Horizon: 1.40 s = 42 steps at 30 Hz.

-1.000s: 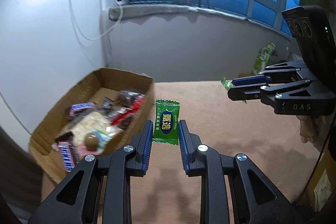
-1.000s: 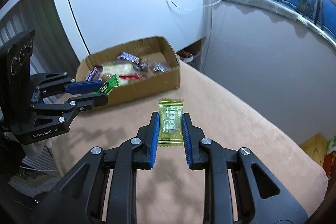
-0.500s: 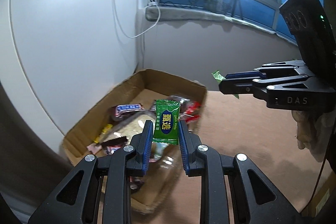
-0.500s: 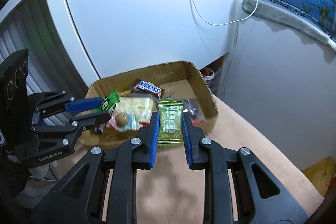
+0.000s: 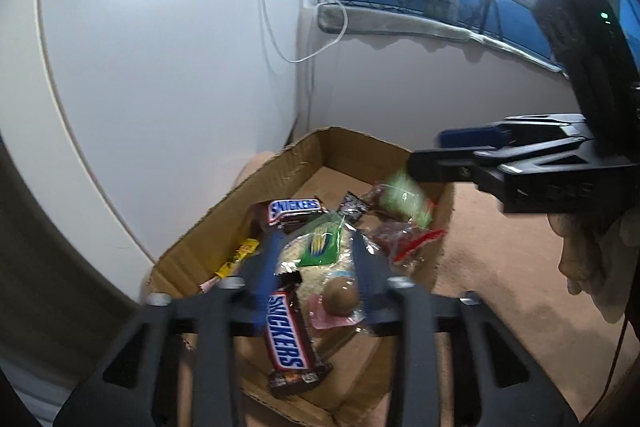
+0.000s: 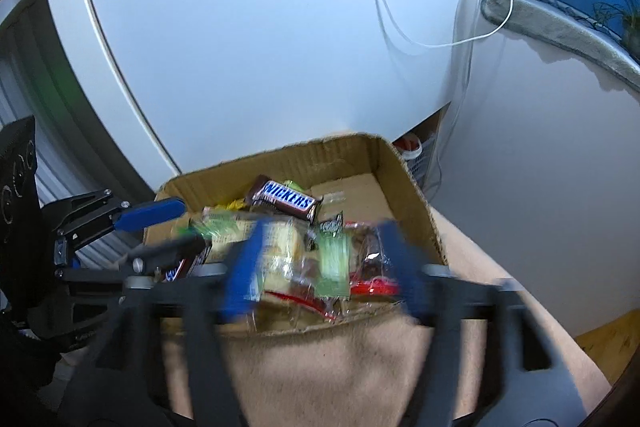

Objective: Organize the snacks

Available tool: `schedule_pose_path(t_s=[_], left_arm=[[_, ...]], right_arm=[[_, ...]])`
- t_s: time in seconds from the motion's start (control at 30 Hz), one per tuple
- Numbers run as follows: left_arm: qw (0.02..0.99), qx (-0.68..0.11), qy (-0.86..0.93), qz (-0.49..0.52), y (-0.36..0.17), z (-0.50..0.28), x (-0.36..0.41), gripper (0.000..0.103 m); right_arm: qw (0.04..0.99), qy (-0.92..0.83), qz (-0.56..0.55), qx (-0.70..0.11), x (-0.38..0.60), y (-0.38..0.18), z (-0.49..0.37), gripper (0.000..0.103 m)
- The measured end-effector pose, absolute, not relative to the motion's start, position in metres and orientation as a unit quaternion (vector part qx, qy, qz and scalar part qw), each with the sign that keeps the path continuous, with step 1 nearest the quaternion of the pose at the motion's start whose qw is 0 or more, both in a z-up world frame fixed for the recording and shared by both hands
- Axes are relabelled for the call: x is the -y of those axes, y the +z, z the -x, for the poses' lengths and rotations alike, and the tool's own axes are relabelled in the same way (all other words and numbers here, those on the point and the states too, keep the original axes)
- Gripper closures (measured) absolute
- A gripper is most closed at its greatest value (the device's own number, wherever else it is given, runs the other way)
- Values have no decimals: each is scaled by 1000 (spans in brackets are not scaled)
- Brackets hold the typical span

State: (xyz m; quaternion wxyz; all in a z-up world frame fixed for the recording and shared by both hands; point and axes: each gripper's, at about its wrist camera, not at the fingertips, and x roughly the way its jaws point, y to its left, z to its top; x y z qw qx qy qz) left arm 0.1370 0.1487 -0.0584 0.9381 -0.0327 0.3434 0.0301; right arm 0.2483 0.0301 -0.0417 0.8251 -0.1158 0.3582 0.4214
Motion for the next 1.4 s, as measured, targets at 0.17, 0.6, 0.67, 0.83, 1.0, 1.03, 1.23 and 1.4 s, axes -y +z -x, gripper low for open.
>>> schedule_pose_path(t_s=[0.17, 0.6, 0.67, 0.83, 1.0, 1.03, 1.23, 1.4], left_arm=[[938, -342, 40, 33, -58, -136, -152, 50], [944, -325, 49, 38, -45, -122, -147, 36], [945, -321, 51, 38, -42, -116, -145, 35], [949, -309, 55, 39, -33, -100, -137, 35], [951, -297, 72, 48, -29, -80, -133, 34], [951, -294, 75, 50, -28, -75, -131, 34], [954, -276, 102, 60, -23, -48, -123, 34], [956, -267, 110, 57, -17, -37, -114, 33]], right_arm=[[830, 417, 110, -355, -26, -36, -250, 24], [843, 405, 92, -343, -3, -19, -234, 17], [847, 404, 90, -333, 3, -14, -227, 11], [856, 403, 83, -314, 18, -3, -206, 8], [869, 386, 97, -295, 32, 1, -177, 8], [871, 382, 95, -294, 35, 1, -172, 8], [894, 336, 76, -285, 61, 2, -149, 8], [907, 300, 68, -287, 78, -1, -135, 7]])
